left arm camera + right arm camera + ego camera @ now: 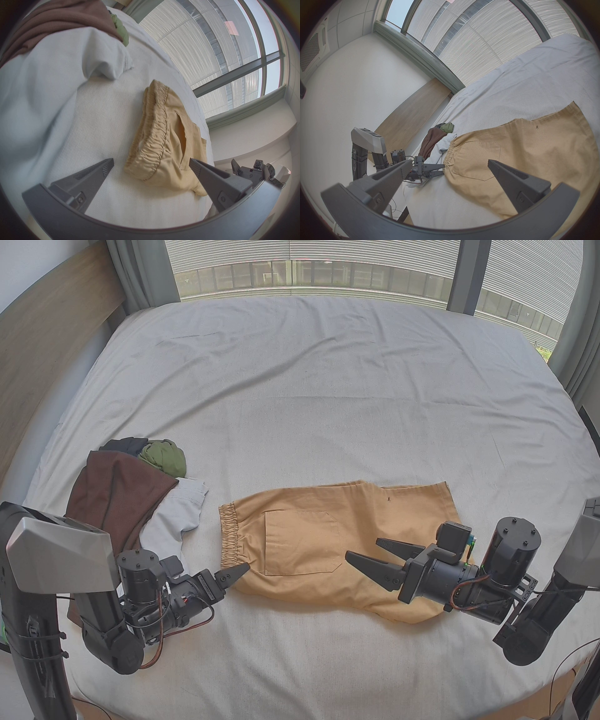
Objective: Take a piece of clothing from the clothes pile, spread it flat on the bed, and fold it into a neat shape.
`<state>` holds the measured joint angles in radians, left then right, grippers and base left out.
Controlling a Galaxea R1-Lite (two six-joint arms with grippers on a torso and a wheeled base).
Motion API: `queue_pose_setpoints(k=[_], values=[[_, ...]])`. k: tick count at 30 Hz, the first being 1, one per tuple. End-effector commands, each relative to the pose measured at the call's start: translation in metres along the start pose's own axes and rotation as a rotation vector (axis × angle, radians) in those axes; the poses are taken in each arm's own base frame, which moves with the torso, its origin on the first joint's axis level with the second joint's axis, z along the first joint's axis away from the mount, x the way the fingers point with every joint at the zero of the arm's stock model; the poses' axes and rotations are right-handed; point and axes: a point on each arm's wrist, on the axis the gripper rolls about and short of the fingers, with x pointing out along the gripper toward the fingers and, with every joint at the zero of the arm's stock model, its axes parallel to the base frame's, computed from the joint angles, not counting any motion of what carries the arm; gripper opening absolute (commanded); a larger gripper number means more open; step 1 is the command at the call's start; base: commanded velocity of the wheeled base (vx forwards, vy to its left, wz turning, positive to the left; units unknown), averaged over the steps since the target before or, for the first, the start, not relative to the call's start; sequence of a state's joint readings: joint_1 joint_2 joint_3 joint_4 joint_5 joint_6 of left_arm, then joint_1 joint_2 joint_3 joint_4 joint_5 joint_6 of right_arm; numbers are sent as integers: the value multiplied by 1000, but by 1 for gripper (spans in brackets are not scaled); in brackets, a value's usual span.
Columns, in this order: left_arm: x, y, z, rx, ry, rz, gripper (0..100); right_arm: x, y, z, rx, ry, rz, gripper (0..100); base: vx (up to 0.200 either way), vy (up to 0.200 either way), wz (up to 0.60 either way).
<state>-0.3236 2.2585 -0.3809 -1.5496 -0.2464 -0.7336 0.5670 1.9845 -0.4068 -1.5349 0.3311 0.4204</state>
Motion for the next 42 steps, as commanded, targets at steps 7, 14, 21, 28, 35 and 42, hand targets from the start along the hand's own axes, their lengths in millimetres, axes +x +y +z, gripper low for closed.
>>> queue_pose_setpoints(k=[7, 14, 21, 28, 35, 42], values=[[9, -6, -12, -32, 39, -20, 100, 0, 0, -1, -4, 4, 1, 100, 0, 0, 0], [16, -9, -11, -57, 24, -40, 100, 0, 1, -2, -6, 5, 0, 100, 0, 0, 0], [24, -14, -3, -102, -20, -60, 100, 0, 1, -2, -6, 7, 1, 100, 0, 0, 0], [29, -20, 8, -130, -94, -64, 100, 0, 2, -3, -7, 11, 6, 100, 0, 0, 0], [32, -24, 8, -127, -98, -82, 100, 1, 1, -6, -4, 20, 2, 100, 0, 0, 0], [33, -25, 8, -147, -98, -84, 100, 1, 1, -6, -25, 22, 2, 100, 0, 0, 0]])
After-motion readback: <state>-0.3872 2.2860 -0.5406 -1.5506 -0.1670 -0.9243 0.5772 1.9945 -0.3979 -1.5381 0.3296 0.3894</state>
